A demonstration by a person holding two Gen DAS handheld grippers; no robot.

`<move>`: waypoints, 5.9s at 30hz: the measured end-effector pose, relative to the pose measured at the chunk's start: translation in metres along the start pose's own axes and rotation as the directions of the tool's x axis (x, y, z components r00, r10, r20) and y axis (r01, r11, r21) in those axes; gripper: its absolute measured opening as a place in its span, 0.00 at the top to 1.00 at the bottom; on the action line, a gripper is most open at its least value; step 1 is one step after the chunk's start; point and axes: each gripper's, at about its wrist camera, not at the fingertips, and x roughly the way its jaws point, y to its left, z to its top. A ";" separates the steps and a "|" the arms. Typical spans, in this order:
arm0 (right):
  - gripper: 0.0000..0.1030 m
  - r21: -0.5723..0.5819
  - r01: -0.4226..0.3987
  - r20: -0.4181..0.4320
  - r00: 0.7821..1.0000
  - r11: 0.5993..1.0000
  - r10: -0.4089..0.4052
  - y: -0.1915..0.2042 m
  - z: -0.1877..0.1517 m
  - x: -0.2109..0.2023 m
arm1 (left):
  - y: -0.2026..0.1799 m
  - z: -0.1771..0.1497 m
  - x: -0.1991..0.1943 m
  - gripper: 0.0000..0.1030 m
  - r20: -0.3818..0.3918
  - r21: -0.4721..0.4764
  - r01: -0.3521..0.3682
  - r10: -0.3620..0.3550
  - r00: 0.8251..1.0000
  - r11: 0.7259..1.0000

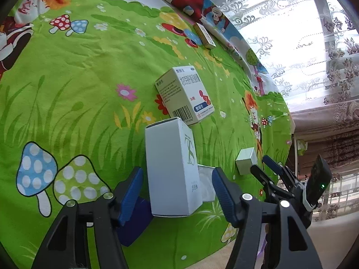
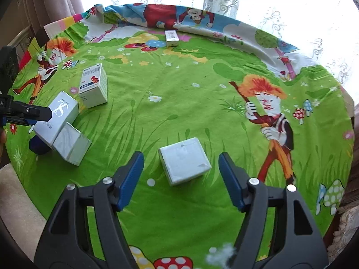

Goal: Organize rigid objects
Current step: 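Grasp the white cube box with the right gripper while the left grasps a tall white box, then carry both white boxes into the purple-rimmed box and open both grippers, then withdraw both tools from the purple-rimmed box back over the bed, then grasp the navy blue block with the left gripper while the right grasps a white cube box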

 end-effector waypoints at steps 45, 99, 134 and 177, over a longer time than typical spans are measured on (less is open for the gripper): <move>0.42 0.307 0.035 0.078 0.995 0.951 -0.062 -0.006 -0.106 -0.137 | -0.135 -0.098 -0.020 0.61 -0.034 0.266 0.151 -0.147 0.989 0.952; 0.42 0.749 0.298 -0.149 0.946 0.591 -0.288 -0.195 -0.362 -0.209 | -0.380 -0.257 0.172 0.43 -0.366 0.567 0.290 -0.079 0.927 0.771; 0.31 0.542 0.208 -0.069 0.976 0.814 -0.204 -0.096 -0.222 -0.188 | -0.192 -0.154 0.008 0.43 0.119 0.500 -0.079 0.022 0.993 0.862; 0.27 0.119 -0.062 -0.053 0.996 0.991 0.069 0.093 -0.022 -0.069 | -0.025 -0.059 0.006 0.63 0.110 0.418 -0.425 0.420 0.901 0.803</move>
